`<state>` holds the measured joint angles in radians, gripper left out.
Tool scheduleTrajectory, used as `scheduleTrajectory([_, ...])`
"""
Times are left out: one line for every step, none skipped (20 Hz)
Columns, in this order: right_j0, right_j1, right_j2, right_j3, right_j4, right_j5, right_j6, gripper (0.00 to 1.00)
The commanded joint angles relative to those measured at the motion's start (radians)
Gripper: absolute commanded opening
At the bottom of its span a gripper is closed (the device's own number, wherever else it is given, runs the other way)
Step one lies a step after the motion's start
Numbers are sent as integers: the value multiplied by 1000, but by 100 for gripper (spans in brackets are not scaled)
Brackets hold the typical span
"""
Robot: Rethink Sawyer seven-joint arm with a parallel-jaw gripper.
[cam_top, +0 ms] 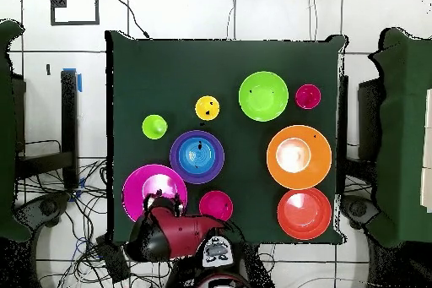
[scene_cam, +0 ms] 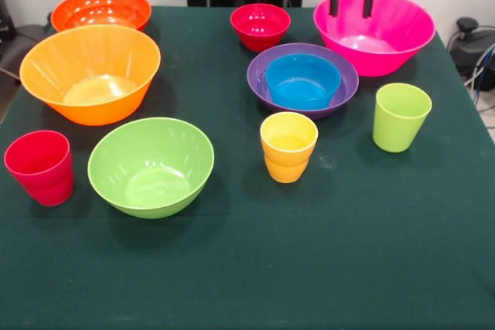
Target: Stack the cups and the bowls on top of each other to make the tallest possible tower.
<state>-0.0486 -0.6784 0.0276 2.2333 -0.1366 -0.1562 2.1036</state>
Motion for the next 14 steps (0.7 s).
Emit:
scheduleTrajectory([-32,35,9,52,-11,-16,155,100])
scheduleTrajectory([-37,24,11,56,-11,-6,152,100])
scheduleTrajectory([-41,9,13,63,-11,6,150,100])
scheduleTrajectory([-43,-3,15,68,-9,17,147,100])
scheduleTrajectory([-47,-17,19,73,-8,29,145,100])
scheduleTrajectory([-59,-31,21,83,-13,38,140,100])
scheduleTrajectory([-61,-37,21,86,-12,42,138,100])
scheduleTrajectory([-61,-33,20,86,-12,39,137,100])
scheduleTrajectory([-59,-21,18,81,-12,29,137,100])
scheduleTrajectory([-56,-1,15,75,-12,10,141,100])
scheduleTrajectory([-52,20,12,70,-12,-9,145,100])
scheduleTrajectory([-49,40,9,64,-11,-28,149,100])
scheduleTrajectory([-41,62,4,57,-11,-49,153,100])
scheduleTrajectory([-36,85,0,45,-9,-65,155,100])
